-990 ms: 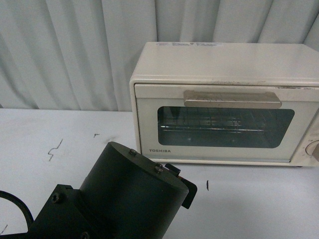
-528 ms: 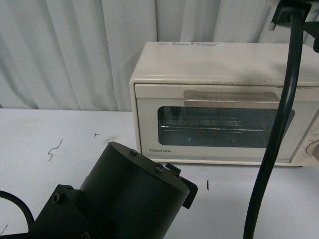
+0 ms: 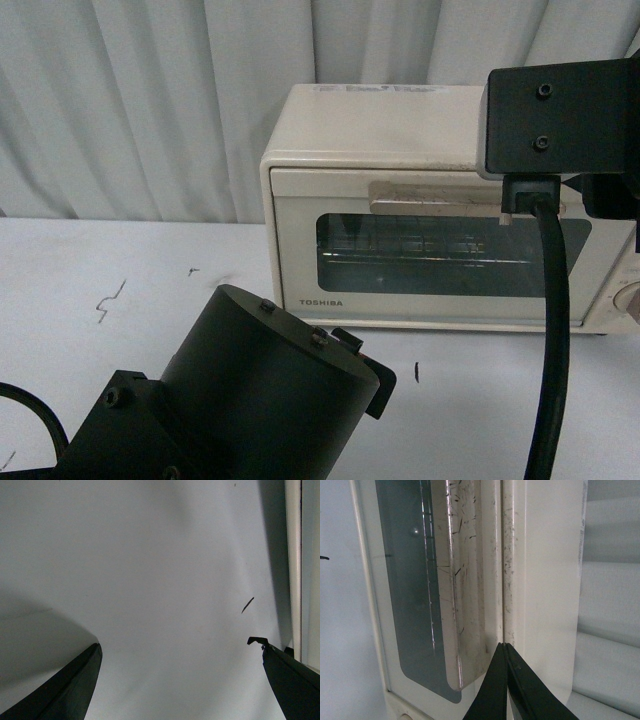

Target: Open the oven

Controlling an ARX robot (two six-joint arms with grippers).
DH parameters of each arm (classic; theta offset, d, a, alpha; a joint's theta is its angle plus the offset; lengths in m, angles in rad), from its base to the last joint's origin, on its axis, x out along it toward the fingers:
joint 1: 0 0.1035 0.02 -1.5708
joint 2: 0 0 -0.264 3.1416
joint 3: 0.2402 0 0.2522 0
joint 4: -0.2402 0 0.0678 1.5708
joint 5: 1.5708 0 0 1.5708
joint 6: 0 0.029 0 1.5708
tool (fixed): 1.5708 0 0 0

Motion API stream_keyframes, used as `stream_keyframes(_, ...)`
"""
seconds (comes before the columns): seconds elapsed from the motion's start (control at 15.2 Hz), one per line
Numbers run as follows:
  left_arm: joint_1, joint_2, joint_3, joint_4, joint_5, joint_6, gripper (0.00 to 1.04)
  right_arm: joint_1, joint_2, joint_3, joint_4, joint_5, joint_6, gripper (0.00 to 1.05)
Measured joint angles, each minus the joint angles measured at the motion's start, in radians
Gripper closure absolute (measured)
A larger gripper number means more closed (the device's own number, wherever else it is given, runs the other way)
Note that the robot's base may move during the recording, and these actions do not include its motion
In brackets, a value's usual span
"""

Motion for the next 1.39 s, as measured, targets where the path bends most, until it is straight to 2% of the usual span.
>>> stream_keyframes(1.12,0.0,0.0,0.0,0.0,0.0,0.0,0.07,-0.023,0.013,-0.05,-0.008,-0.06,0.175,1.03)
stream_keyframes(1.39,0.0,0.0,0.0,-0.001,0.0,0.0,0.07,0.015,-0.051,-0.06,-0.238,-0.089,0.222,1.03)
